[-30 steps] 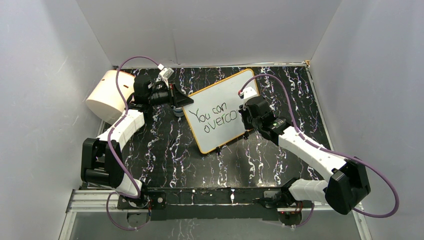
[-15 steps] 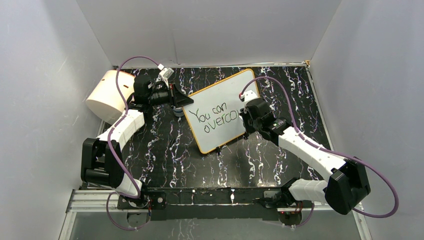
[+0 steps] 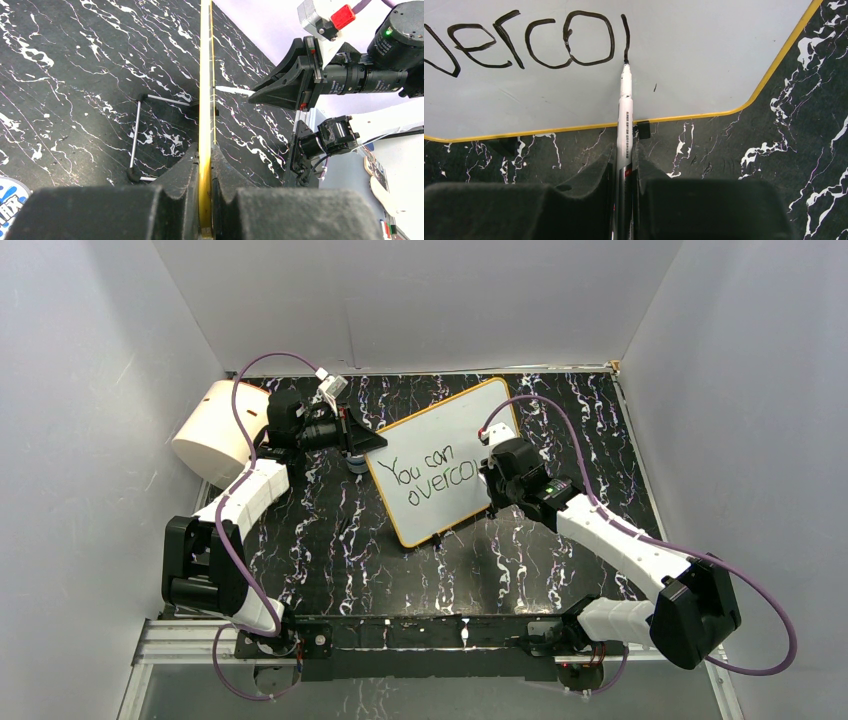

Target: Write a sentence on the whiteboard

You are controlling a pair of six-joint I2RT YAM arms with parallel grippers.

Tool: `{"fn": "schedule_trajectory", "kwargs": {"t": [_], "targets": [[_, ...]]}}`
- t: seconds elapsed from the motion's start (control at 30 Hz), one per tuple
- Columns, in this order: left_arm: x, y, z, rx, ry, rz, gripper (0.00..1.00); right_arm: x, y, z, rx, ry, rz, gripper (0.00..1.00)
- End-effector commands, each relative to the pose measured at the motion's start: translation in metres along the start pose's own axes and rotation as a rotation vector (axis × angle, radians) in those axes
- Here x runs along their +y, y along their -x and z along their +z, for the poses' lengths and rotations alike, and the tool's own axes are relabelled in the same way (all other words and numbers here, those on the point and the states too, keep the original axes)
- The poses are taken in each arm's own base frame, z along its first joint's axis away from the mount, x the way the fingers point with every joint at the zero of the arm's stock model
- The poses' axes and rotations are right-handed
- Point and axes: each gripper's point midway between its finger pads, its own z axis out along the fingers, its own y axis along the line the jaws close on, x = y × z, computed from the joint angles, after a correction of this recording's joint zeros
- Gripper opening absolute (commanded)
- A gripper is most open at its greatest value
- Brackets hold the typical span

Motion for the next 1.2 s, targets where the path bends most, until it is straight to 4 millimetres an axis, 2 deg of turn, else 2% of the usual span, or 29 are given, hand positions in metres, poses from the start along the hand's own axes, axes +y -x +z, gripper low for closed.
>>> {"fn": "schedule_trajectory", "kwargs": {"t": [0.0, 0.43, 0.83, 1.17], "targets": [[-0.002, -0.041, 0.007, 0.115, -0.028, -0.097, 0.00, -0.002, 0.030, -0.004, -0.113, -0.005, 0.021, 0.00], [-0.002, -0.042, 0.007, 0.116, -0.028, -0.098, 0.00, -0.004, 0.054, -0.010, -0.182, -0.016, 0.017, 0.00], [-0.002, -0.042, 0.007, 0.117, -0.028, -0.099, 0.00, -0.003, 0.068, -0.012, -0.215, -0.012, 0.011, 0.00], [-0.003, -0.041, 0.007, 0.115, -0.029, -0.096, 0.00, -0.010, 0.072, -0.009, -0.219, -0.045, 0.017, 0.00]]}}
